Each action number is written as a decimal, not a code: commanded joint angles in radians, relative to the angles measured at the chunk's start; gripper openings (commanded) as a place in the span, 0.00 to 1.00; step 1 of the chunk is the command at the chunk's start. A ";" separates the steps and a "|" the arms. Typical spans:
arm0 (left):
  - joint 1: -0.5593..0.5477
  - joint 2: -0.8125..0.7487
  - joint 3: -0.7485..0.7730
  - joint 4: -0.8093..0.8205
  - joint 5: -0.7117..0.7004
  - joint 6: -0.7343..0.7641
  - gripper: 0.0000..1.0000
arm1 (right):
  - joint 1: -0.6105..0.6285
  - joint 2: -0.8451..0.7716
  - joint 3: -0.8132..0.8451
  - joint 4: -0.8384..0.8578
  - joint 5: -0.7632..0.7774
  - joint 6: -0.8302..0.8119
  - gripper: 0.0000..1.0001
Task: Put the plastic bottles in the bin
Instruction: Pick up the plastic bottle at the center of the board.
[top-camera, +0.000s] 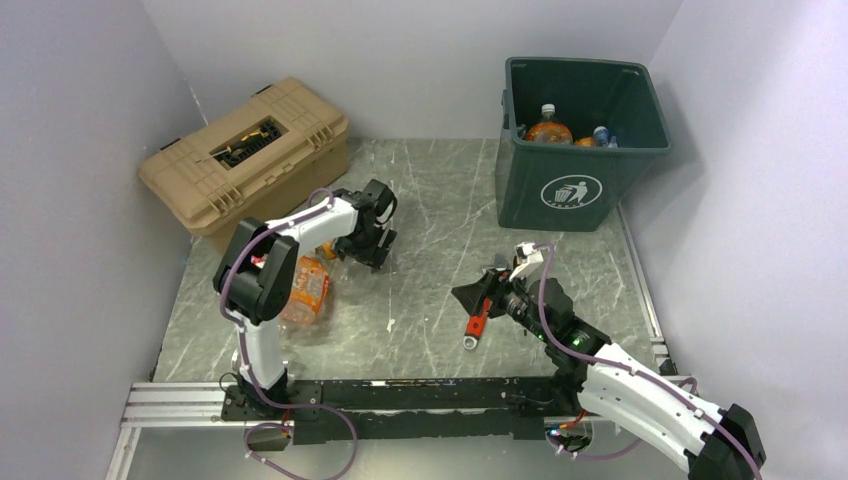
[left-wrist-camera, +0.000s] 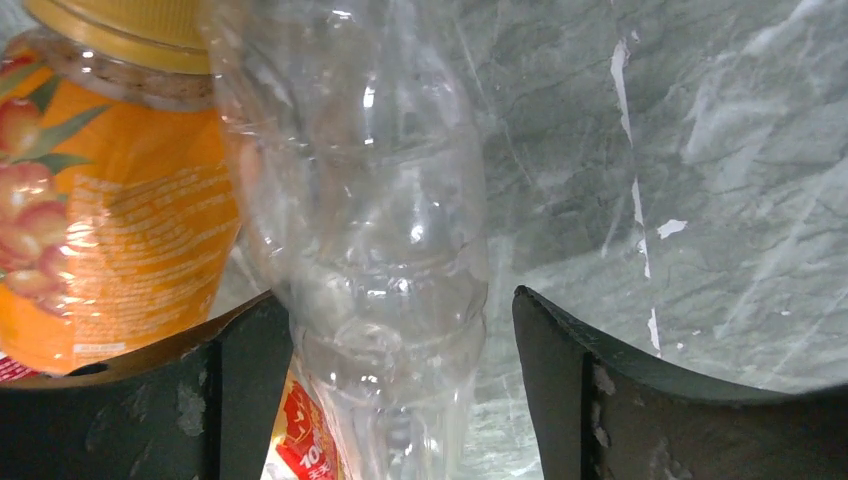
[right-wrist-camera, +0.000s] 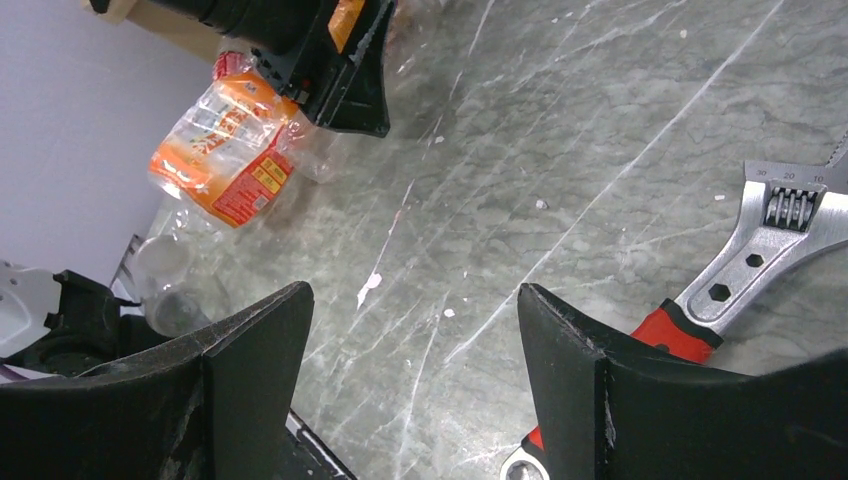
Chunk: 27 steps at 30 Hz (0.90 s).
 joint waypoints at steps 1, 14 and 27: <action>0.003 0.042 0.005 -0.016 0.006 0.006 0.80 | 0.001 0.003 0.006 0.016 -0.001 0.013 0.79; -0.011 -0.084 0.004 -0.012 0.018 -0.017 0.47 | 0.001 -0.066 0.043 -0.022 -0.003 0.011 0.85; -0.032 -0.680 -0.228 0.216 0.398 0.080 0.38 | -0.001 -0.127 0.170 0.082 -0.239 0.004 0.95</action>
